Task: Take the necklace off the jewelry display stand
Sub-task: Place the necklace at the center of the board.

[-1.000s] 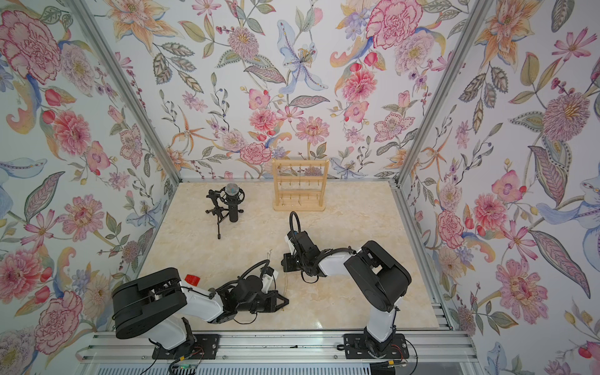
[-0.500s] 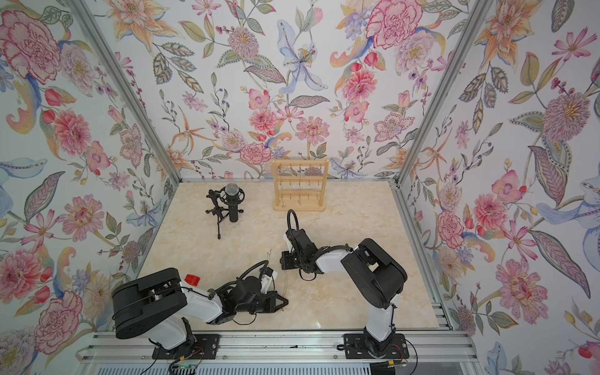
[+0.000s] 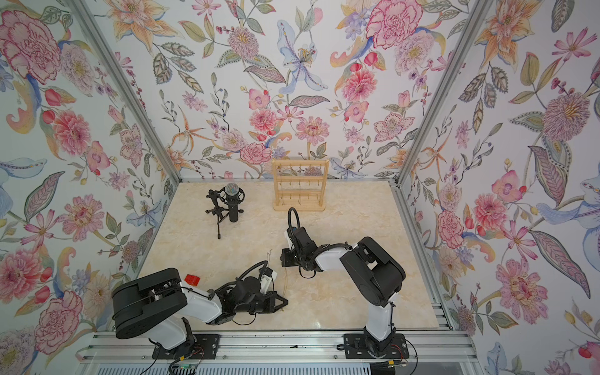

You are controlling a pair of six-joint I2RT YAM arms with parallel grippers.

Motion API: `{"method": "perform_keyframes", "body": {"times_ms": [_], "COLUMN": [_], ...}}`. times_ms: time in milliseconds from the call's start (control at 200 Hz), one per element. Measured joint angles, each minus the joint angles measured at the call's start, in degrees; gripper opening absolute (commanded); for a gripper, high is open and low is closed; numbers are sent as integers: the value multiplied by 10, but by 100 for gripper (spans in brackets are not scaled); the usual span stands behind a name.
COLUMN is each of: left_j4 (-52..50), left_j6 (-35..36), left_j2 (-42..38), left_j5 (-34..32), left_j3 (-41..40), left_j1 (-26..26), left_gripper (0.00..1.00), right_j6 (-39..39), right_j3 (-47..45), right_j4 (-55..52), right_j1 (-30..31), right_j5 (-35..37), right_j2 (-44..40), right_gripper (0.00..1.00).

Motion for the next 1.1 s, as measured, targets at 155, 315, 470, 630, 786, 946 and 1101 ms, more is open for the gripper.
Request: {"method": "perform_keyframes", "body": {"times_ms": [155, 315, 470, 630, 786, 946, 1101], "left_j4": [2, 4, 4, 4, 4, 9, 10], "left_j6": [0, 0, 0, 0, 0, -2, -4], "left_j2": [0, 0, 0, 0, 0, 0, 0], "left_j5": [0, 0, 0, 0, 0, 0, 0], "left_j3": [-2, -2, -2, -2, -2, -5, -6], "left_j1": [0, 0, 0, 0, 0, 0, 0], "left_gripper": [0, 0, 0, 0, 0, 0, 0], "right_j6": [1, -2, -14, -28, -37, -38, -38], "right_j3": [4, -14, -39, -44, -40, -28, -28], "right_j4": [4, 22, 20, 19, -6, -21, -27], "right_j1": [-6, -7, -6, 1, 16, 20, 20], "right_j5": [5, 0, -4, -4, -5, -9, -14], "right_j2": [3, -6, -45, -81, -79, -61, -47], "right_gripper": [8, 8, 9, 9, 9, 8, 8]}}
